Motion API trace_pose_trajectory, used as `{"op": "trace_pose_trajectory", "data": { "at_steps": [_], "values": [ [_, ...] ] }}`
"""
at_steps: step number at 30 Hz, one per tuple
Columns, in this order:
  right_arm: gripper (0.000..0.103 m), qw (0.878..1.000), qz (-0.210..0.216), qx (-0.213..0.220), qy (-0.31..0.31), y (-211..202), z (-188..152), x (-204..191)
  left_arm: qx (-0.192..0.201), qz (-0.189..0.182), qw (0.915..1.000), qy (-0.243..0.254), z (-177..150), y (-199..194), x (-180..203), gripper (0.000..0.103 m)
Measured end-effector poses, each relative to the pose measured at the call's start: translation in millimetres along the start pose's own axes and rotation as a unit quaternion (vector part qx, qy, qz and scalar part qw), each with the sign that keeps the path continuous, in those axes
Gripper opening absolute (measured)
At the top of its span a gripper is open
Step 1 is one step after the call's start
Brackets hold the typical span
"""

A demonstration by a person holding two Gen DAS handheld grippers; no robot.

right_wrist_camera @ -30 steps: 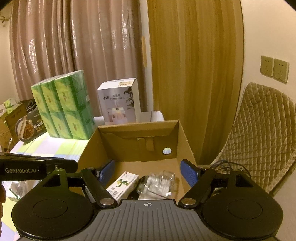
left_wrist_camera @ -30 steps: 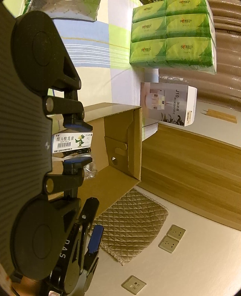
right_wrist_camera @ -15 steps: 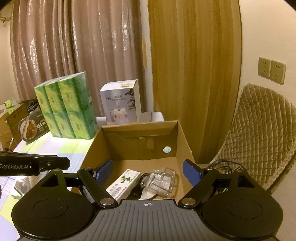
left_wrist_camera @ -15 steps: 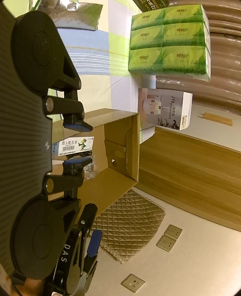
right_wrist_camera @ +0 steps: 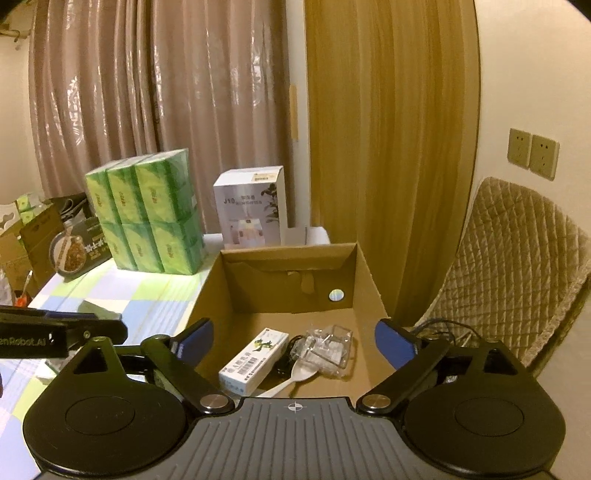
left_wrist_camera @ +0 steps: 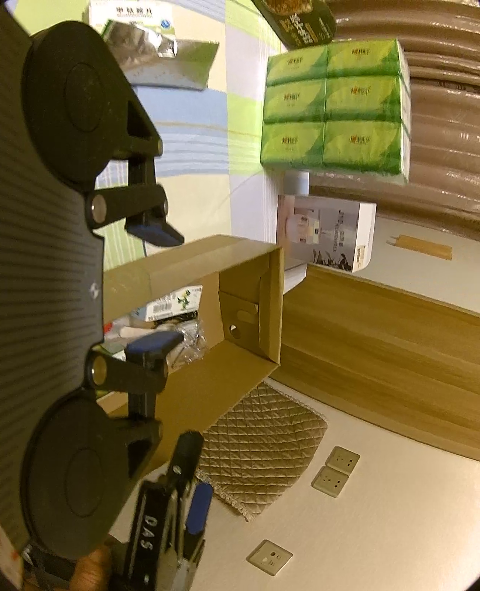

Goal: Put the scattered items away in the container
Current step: 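Move both open tools back over the medicine box and silver foil bag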

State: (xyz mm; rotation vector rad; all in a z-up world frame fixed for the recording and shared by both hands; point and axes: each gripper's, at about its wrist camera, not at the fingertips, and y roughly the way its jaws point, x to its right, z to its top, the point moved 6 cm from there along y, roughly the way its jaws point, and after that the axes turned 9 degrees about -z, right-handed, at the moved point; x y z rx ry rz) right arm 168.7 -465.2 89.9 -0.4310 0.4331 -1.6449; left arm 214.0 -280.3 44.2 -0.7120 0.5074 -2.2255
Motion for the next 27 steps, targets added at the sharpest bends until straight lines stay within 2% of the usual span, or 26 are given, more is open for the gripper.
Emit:
{"op": "trace_pose_trajectory", "data": {
  "at_steps": [4,6,8,12,16,27],
  "values": [
    [0.099,1.0,0.001,0.007,0.0,-14.9,0.7,-4.4,0.009,0.014,0.9999,0.0,-4.5,-23.2,-7.1,0.069],
    [0.101,1.0,0.001,0.009,-0.002,-22.0,-0.1,-7.9,0.012,0.019,0.9997,0.0,-7.0,-34.4,-11.5,0.074],
    [0.101,1.0,0.001,0.011,-0.005,-28.6,-1.5,-12.3,0.014,0.022,0.9996,0.0,-10.1,-45.8,-16.3,0.086],
    [0.101,1.0,0.003,0.012,-0.012,-40.6,-3.9,-22.3,0.019,0.035,0.9992,-0.002,-20.1,-69.3,-27.4,0.091],
    [0.101,1.0,0.007,0.014,-0.018,-52.5,-6.6,-34.9,0.021,0.054,0.9983,0.0,-31.2,-90.7,-40.2,0.102],
    [0.101,0.998,0.04,0.009,-0.04,-69.8,-20.7,-82.8,0.024,0.104,0.9942,-0.016,-73.0,-150.2,-87.8,0.101]
  ]
}}
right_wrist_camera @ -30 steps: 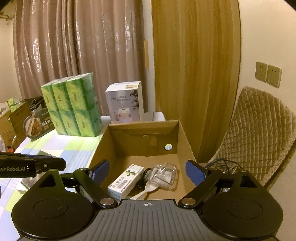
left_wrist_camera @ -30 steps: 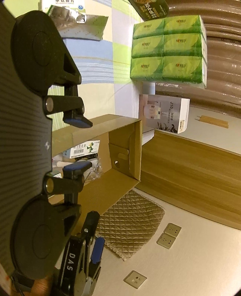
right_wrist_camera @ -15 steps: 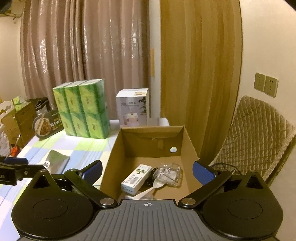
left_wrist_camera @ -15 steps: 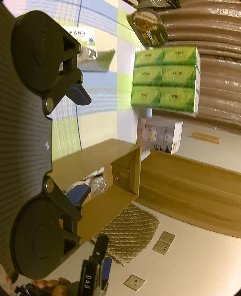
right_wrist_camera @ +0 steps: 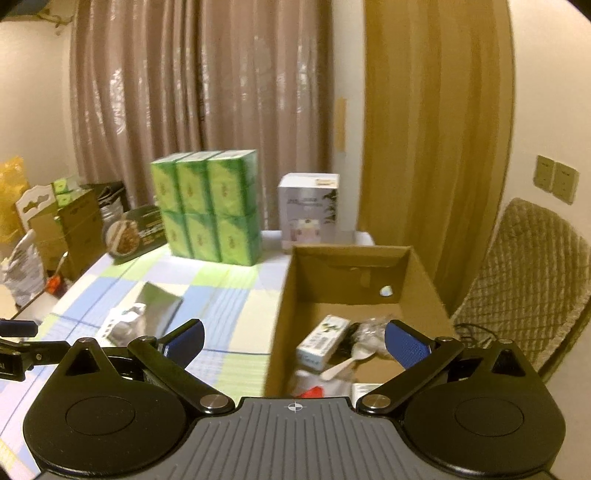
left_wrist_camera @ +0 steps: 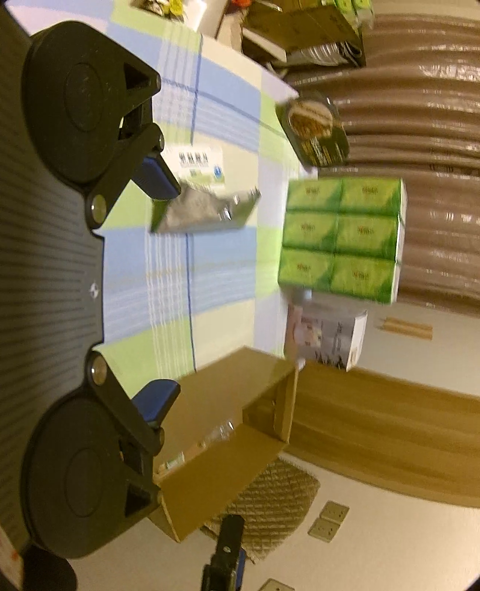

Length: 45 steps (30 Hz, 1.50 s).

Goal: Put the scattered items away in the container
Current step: 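Move both open tools back over the medicine box and silver foil bag, then grasp the white medicine box with the left tool while the right tool grasps the silver foil bag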

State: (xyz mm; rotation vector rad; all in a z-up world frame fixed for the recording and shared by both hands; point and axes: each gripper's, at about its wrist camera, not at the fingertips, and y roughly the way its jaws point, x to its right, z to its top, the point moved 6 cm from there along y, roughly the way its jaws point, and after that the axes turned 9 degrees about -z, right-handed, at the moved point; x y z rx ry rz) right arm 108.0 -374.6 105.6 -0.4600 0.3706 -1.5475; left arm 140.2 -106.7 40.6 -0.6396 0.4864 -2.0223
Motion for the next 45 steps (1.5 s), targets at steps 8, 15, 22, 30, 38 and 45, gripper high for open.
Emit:
{"op": "trace_pose_trajectory", "data": {
  "at_steps": [8,15,22,30,38,45],
  "values": [
    [0.101,0.999,0.045,-0.007,-0.023,3.6,-6.4,-51.0,-0.01,0.04,0.9987,-0.03,-25.9,-25.0,-55.7,0.101],
    [0.101,0.996,0.077,-0.015,-0.038,11.0,-7.2,-90.9,-0.007,0.069,0.9967,-0.042,-28.6,-35.6,-91.9,0.102],
    [0.101,0.992,0.113,-0.046,-0.043,39.2,-8.4,-131.1,-0.018,0.08,0.9956,-0.045,-25.6,-21.5,-120.9,0.101],
    [0.101,0.986,0.132,-0.093,-0.042,103.8,-15.5,-167.7,-0.039,0.083,0.9946,-0.05,-21.7,28.2,-157.2,0.101],
    [0.101,0.977,0.153,-0.144,-0.033,173.5,-17.6,-193.5,-0.054,0.089,0.9944,-0.019,-15.2,86.5,-183.9,0.101],
    [0.101,0.976,0.146,-0.157,-0.036,220.2,-12.9,-203.2,-0.084,0.042,0.9956,0.008,-22.9,129.3,-177.4,0.101]
  ]
}}
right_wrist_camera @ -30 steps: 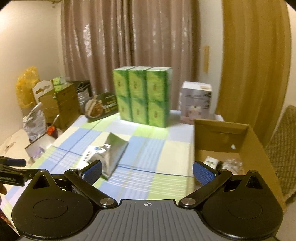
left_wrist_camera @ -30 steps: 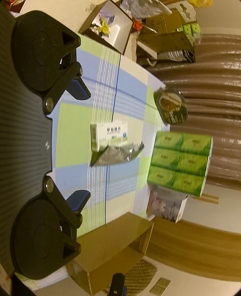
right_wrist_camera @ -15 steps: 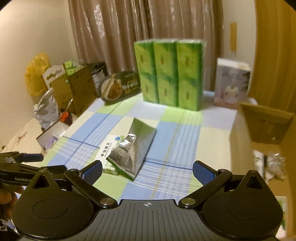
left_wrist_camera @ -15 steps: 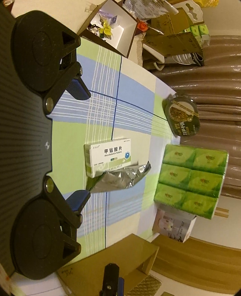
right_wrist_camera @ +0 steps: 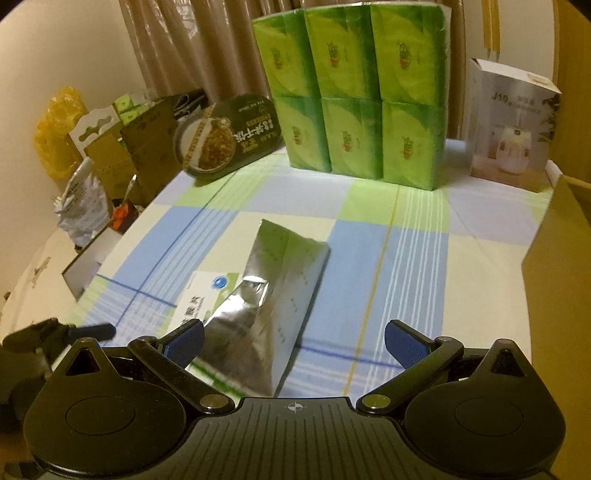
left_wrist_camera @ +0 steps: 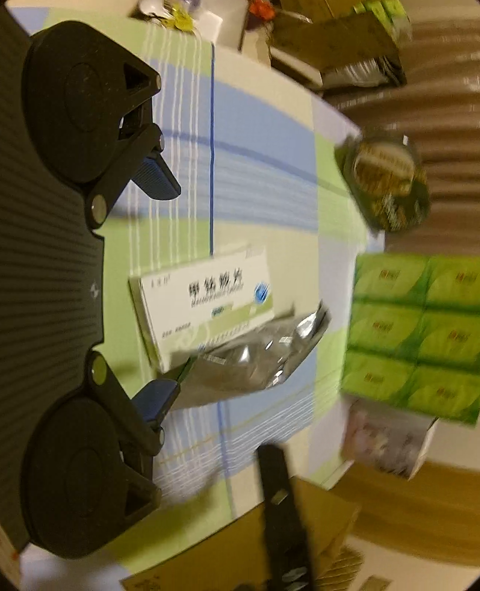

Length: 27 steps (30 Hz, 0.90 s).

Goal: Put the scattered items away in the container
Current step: 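Grasp the white medicine box with the left tool while the right tool grasps the silver foil bag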

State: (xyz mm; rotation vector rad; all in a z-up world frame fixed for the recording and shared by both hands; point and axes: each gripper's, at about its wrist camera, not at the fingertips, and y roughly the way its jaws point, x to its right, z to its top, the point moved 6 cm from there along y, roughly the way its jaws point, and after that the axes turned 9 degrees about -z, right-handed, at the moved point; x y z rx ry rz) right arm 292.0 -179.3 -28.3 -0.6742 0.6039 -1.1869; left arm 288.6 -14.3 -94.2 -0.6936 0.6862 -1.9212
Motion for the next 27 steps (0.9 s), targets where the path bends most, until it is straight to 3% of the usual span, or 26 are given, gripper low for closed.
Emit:
{"op": "trace_pose_trajectory", "data": {
  "at_steps": [4,9,14,25,27],
  "values": [
    [0.101,1.0,0.0,-0.006,0.001,14.8,4.6,1.2,-0.019,-0.01,0.9996,0.019,-1.6,22.2,11.4,0.098],
    [0.101,1.0,0.006,-0.012,-0.002,28.3,7.9,-2.5,-0.034,0.004,0.9991,0.025,-4.2,43.7,12.2,0.093],
    [0.101,1.0,0.012,-0.02,-0.001,43.6,11.1,-9.0,-0.042,0.015,0.999,0.007,-5.2,48.1,1.5,0.069],
    [0.101,0.997,0.013,-0.072,0.016,90.4,15.1,-18.3,-0.043,0.025,0.9986,0.015,-3.8,43.1,-4.2,0.068],
    [0.092,0.997,0.016,-0.079,0.022,94.9,13.8,-16.8,-0.042,0.025,0.9988,0.004,-3.7,42.5,-8.8,0.068]
  ]
}}
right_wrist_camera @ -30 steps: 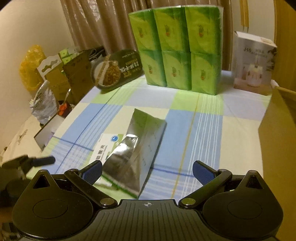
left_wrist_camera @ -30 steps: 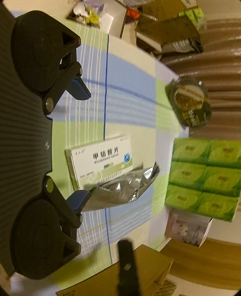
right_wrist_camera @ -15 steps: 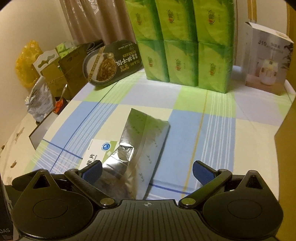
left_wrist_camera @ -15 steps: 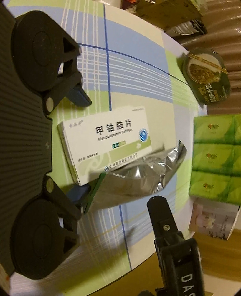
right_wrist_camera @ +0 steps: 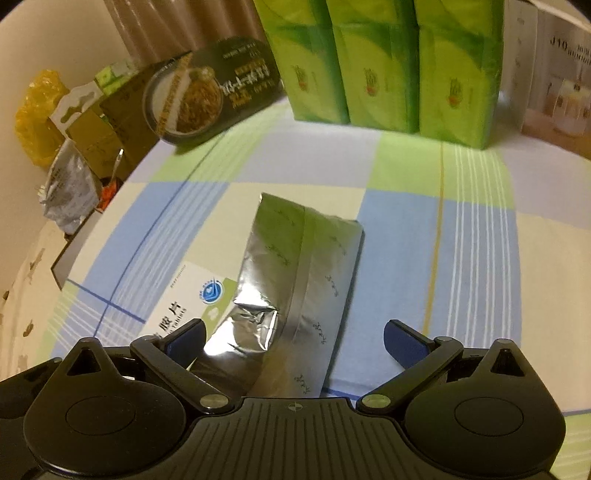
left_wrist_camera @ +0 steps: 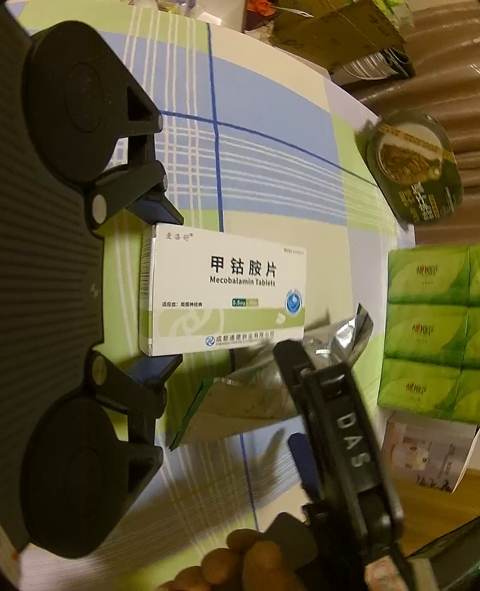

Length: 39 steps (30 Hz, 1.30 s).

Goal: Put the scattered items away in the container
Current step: 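Grasp the white medicine box with the left tool while the right tool grasps the silver foil bag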

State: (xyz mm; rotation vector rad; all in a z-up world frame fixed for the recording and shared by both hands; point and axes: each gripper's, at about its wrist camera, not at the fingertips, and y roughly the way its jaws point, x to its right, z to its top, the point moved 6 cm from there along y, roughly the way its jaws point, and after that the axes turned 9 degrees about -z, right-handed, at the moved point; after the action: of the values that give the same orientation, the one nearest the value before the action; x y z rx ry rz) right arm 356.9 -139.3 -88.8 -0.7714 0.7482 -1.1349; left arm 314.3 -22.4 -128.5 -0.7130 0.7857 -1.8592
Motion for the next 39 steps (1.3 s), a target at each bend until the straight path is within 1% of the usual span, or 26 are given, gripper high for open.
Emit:
{"op": "trace_pose_trajectory", "data": {
  "at_steps": [1,2,3,7,9,12,15,21,23,24,25,26,29,35,39],
  "values": [
    [0.082,1.0,0.008,-0.004,0.005,1.2,-0.6,0.4,0.001,-0.002,1.0,-0.004,0.8,-0.2,-1.5,0.068],
    [0.076,1.0,0.017,-0.009,0.01,1.5,-1.6,0.9,0.005,-0.004,1.0,-0.007,1.7,-1.2,-2.2,0.068],
    [0.064,1.0,0.02,-0.013,0.01,0.8,-2.7,1.0,0.01,-0.007,0.9999,-0.007,2.4,-2.1,-2.1,0.068],
    [0.051,1.0,0.007,-0.012,-0.015,-9.9,-7.1,1.3,0.016,-0.008,0.9998,0.009,4.5,-2.7,3.1,0.067],
    [0.048,0.999,-0.009,-0.011,-0.04,-18.8,-11.8,2.2,0.014,-0.009,0.9998,0.013,3.3,-3.4,5.9,0.067],
    [0.045,0.996,-0.031,-0.021,-0.077,-33.7,-28.5,7.7,0.008,-0.018,0.9997,0.015,0.9,-4.9,10.2,0.067],
    [0.045,0.994,-0.041,-0.036,-0.093,-48.9,-52.3,16.1,-0.001,-0.028,0.9994,0.02,-3.5,-10.3,19.7,0.067],
    [0.045,0.992,-0.062,-0.039,-0.106,-83.2,-102.1,35.5,-0.011,-0.044,0.9982,0.038,-15.6,-26.0,44.0,0.067],
    [0.054,0.992,-0.059,-0.037,-0.103,-92.6,-111.5,39.2,-0.009,-0.044,0.9981,0.041,-17.4,-28.3,47.6,0.068],
    [0.069,0.993,-0.057,-0.034,-0.102,-96.4,-113.8,40.6,-0.008,-0.043,0.9981,0.042,-16.8,-28.5,47.9,0.071],
    [0.084,0.992,-0.057,-0.03,-0.104,-99.2,-113.9,41.2,-0.006,-0.041,0.9983,0.042,-15.4,-28.4,47.4,0.075],
    [0.088,0.992,-0.058,-0.024,-0.11,-101.9,-113.1,41.1,-0.004,-0.041,0.9983,0.04,-13.6,-28.1,46.4,0.077],
    [0.09,0.988,-0.063,-0.013,-0.137,-102.4,-107.0,38.5,-0.001,-0.042,0.9986,0.033,-8.0,-25.9,44.6,0.077],
    [0.09,0.986,-0.055,-0.034,-0.156,-81.2,-98.3,36.8,-0.008,-0.048,0.9982,0.036,-0.5,-13.6,46.4,0.077],
    [0.09,0.986,-0.038,-0.06,-0.15,-67.4,-94.7,38.3,-0.017,-0.049,0.9978,0.042,0.1,-5.9,47.4,0.077]
  ]
}}
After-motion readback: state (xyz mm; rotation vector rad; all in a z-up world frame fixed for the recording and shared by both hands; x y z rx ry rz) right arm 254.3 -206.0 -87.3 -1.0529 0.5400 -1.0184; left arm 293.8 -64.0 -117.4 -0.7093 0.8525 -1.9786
